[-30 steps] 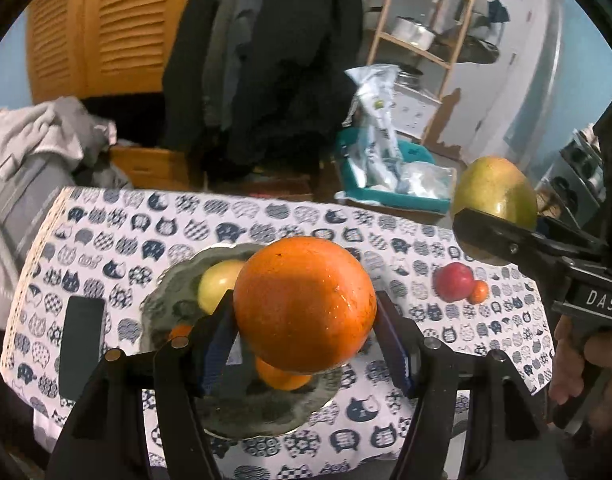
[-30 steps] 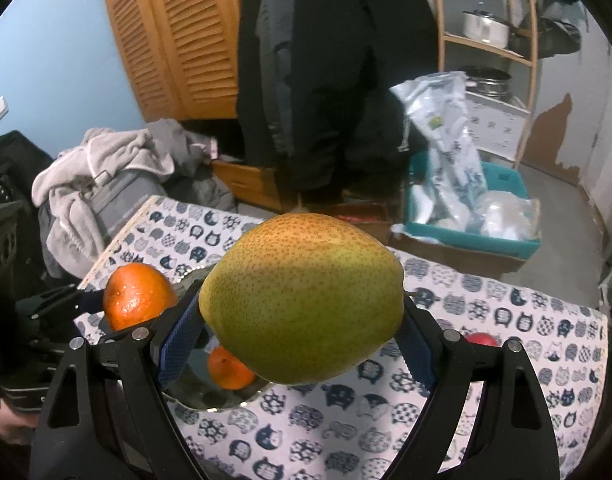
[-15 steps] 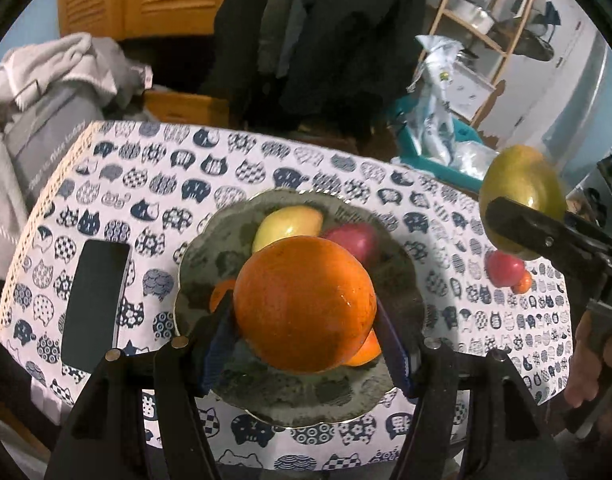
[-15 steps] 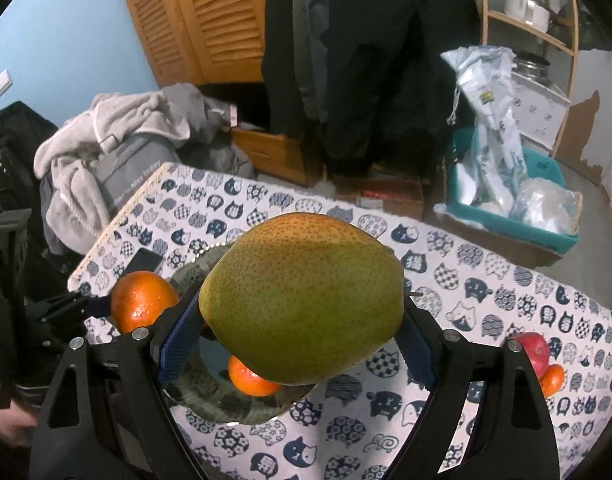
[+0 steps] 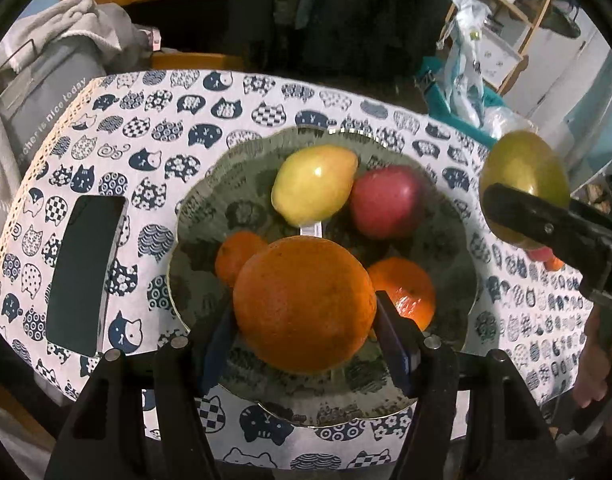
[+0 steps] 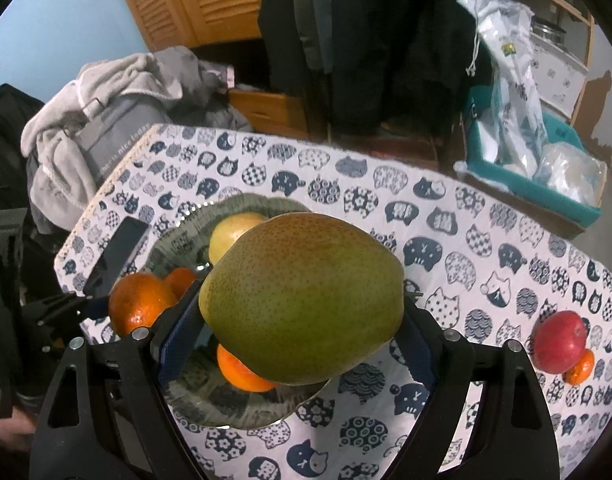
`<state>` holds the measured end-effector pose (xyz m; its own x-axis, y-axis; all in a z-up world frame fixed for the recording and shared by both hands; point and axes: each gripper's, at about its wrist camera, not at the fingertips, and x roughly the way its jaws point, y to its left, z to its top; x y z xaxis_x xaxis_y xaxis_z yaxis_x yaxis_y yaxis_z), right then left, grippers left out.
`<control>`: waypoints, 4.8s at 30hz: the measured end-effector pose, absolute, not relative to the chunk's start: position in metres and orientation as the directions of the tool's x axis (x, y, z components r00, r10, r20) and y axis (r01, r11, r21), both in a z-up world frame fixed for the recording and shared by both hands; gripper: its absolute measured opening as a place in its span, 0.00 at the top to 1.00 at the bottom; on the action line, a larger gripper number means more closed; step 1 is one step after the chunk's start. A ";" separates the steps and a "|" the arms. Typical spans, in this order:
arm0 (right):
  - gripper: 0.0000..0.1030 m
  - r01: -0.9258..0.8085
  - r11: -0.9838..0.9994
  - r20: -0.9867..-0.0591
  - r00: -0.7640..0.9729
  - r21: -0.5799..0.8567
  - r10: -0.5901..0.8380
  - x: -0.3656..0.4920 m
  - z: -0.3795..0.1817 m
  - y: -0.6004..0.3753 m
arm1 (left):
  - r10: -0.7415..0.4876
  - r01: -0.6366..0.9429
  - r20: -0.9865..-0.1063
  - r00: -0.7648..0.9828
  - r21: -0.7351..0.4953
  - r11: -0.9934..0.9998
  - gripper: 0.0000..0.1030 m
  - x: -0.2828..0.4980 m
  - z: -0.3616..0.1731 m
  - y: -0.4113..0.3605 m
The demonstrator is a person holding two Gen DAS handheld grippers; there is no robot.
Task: Organize fruits
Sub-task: 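Lower the orange into the bowl with the left tool while the right tool lowers the pear in, then withdraw both open tools from the bowl toward the red apple and mandarin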
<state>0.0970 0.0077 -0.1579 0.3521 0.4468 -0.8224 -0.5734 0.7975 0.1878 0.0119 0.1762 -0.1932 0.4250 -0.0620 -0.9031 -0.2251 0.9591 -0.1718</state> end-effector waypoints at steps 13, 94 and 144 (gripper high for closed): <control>0.16 -0.603 0.773 -0.839 0.302 0.200 0.452 0.096 -0.177 0.028 | -0.106 -0.291 -0.953 0.283 -0.191 0.938 0.35 0.013 -0.234 0.181; 0.15 -0.446 0.883 -0.639 0.640 0.144 0.428 0.058 -0.028 -0.123 | -0.066 -0.015 -0.734 0.676 -0.103 0.995 0.22 -0.001 -0.045 0.067; 0.15 -0.113 0.987 -0.766 0.622 0.117 0.162 0.091 -0.091 -0.339 | -0.210 0.231 -0.823 0.528 -0.099 0.968 0.16 0.076 -0.086 -0.116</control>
